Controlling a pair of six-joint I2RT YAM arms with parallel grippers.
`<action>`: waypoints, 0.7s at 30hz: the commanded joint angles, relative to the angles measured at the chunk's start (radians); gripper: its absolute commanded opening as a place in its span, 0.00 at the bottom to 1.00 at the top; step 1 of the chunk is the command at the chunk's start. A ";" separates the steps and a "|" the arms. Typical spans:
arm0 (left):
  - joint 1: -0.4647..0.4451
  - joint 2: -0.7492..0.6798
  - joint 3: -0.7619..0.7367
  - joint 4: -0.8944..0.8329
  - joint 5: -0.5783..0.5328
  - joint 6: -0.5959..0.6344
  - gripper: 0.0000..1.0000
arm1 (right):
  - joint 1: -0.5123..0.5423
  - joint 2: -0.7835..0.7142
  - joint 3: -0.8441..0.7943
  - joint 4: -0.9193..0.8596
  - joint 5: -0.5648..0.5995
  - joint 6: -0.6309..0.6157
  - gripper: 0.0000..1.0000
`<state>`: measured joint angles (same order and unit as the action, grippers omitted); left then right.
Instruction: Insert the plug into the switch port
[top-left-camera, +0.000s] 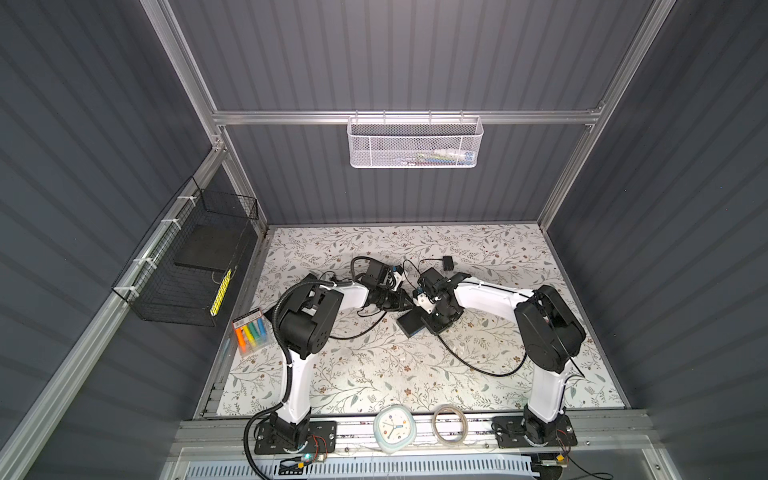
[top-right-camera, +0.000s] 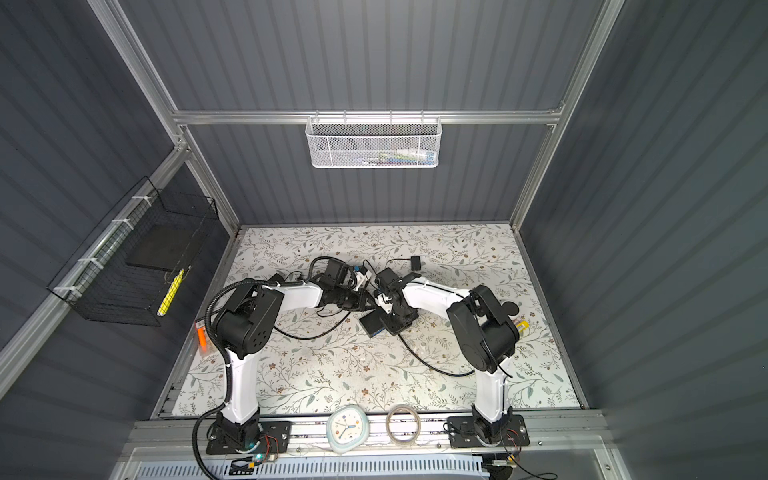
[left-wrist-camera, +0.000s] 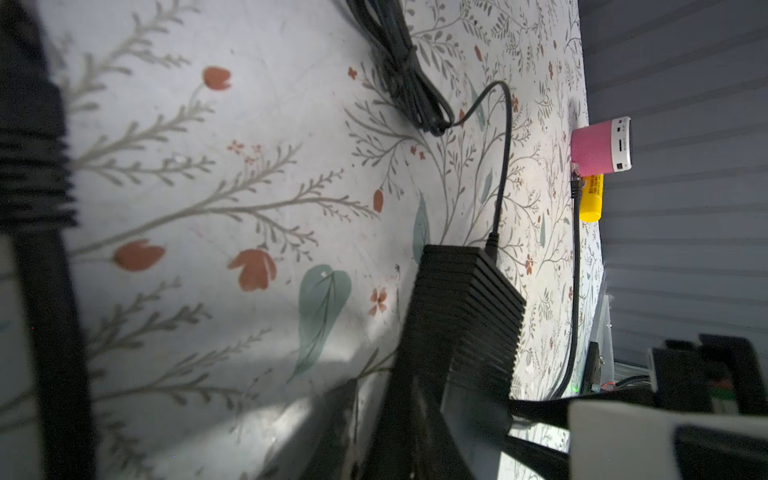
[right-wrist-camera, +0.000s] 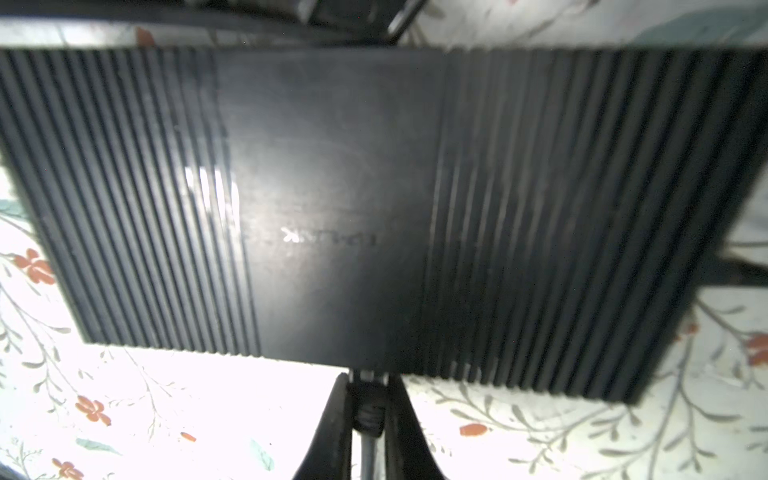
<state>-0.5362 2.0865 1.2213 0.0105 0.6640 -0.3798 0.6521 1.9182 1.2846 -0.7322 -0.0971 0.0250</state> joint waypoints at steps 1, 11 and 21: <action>-0.090 0.046 -0.046 -0.115 0.124 -0.008 0.24 | -0.011 0.004 0.102 0.270 0.021 0.005 0.00; -0.094 0.050 -0.043 -0.113 0.132 -0.010 0.24 | -0.010 0.018 0.096 0.310 0.024 0.007 0.00; -0.112 0.053 -0.034 -0.129 0.155 0.010 0.24 | -0.015 0.038 0.131 0.313 0.017 -0.040 0.00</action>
<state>-0.5388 2.0880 1.2205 0.0238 0.6563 -0.3889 0.6476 1.9411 1.3144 -0.7509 -0.0902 0.0074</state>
